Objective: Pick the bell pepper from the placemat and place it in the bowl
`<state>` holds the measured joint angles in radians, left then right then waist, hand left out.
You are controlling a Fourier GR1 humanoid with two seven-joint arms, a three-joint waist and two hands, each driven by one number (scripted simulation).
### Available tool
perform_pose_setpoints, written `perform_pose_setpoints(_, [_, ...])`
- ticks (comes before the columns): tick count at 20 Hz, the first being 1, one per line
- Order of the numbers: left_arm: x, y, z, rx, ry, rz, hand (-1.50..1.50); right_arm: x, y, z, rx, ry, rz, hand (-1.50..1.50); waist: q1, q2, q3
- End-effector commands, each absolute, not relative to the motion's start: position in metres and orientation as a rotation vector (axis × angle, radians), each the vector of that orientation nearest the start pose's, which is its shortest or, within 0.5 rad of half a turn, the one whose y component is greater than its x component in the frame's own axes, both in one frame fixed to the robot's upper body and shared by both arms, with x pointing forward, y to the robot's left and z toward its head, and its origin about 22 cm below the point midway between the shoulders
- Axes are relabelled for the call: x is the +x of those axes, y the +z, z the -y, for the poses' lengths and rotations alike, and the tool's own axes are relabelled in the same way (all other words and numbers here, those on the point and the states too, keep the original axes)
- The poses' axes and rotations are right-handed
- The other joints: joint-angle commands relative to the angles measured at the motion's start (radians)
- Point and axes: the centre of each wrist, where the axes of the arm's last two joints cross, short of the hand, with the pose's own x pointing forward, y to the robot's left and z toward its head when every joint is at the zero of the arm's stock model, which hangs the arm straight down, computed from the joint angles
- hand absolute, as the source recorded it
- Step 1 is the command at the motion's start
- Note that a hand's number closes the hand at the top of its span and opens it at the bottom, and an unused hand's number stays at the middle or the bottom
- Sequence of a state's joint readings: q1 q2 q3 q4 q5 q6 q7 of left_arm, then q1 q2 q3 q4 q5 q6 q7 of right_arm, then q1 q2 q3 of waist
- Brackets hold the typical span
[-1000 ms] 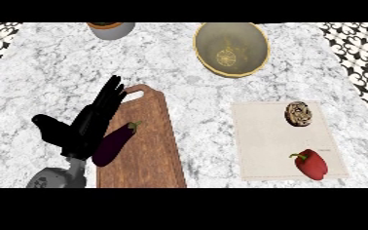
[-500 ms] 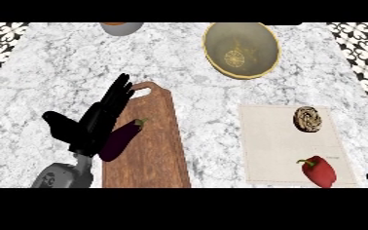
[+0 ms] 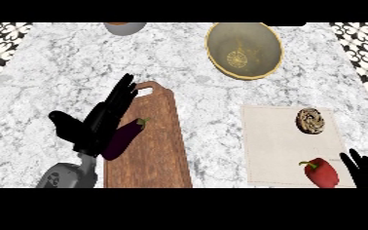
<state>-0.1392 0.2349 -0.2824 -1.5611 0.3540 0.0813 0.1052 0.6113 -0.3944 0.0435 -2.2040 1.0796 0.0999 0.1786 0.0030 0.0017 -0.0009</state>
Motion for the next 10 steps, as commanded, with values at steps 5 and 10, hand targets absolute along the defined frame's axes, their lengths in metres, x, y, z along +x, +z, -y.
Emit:
perform_pose_setpoints(5, [0.273,0.029,-0.213,-0.265,-0.122,1.477,0.0,0.125,0.079,0.308,-1.143,1.103,0.908,-1.5,-0.007,-0.001,0.001])
perform_pose_setpoints(10, [0.266,0.026,-0.221,-0.273,-0.129,1.483,0.0,0.13,0.051,0.296,-1.142,1.125,0.917,-1.5,-0.006,-0.002,0.001])
